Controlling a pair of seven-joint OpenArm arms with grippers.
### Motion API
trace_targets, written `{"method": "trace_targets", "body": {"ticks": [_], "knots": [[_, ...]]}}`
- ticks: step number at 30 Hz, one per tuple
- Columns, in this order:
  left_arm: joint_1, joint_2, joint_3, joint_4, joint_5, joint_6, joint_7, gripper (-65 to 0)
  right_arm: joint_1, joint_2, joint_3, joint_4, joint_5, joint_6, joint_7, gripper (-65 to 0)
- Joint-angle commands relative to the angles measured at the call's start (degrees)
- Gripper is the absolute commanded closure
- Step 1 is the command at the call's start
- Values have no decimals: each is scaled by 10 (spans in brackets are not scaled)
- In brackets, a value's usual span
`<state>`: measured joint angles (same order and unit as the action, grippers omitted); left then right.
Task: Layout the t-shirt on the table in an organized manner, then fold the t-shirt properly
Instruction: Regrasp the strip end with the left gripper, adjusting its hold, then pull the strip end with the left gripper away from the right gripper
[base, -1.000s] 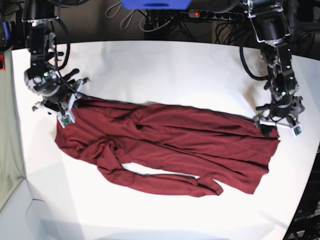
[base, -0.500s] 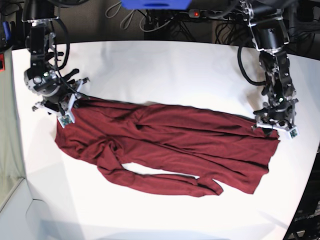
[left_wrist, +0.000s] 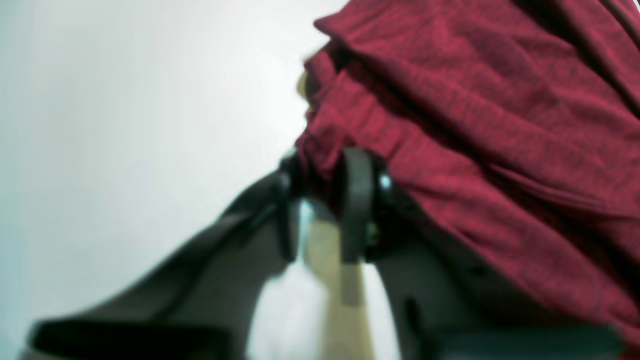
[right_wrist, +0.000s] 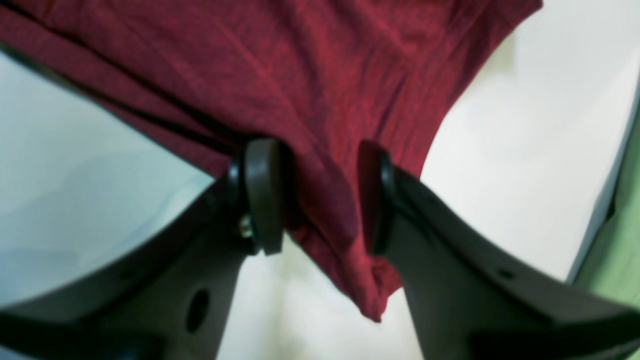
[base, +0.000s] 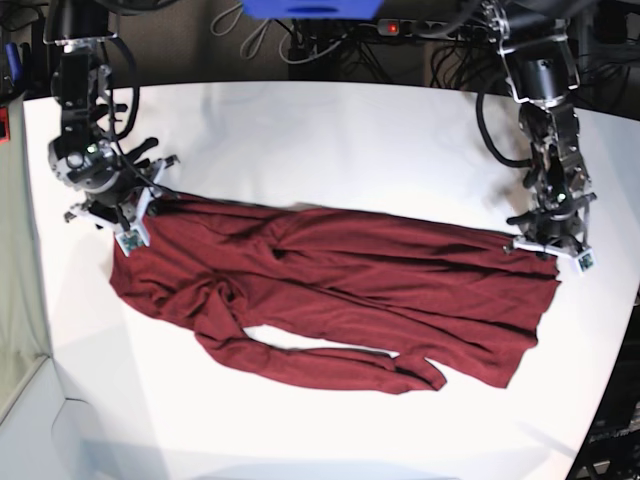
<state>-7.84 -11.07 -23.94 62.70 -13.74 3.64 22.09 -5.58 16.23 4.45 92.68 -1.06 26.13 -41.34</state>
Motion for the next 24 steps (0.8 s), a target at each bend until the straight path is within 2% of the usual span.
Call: {"method": "trace_targets", "body": {"ticks": [1,2,3,13,24], "knots": [[-11,-7,-3,6,0,1,-5,-48,8,9,3,10,3,1,9,-247],[-11,-7,-4,6,-1,1,-5,-3,8,9,3,10,3,1,9,-247],[-11,-7,-4,9,0,1,-5,0,8,9,3,10,3,1,9,-247],[-2,-1,-5,109,-5,1,-3,0,8,8,3,10,3,1,9,-247],[-67,-5,-5,83,1,4,-3,0,8,8,3,10,3,1,9,-247]]}}
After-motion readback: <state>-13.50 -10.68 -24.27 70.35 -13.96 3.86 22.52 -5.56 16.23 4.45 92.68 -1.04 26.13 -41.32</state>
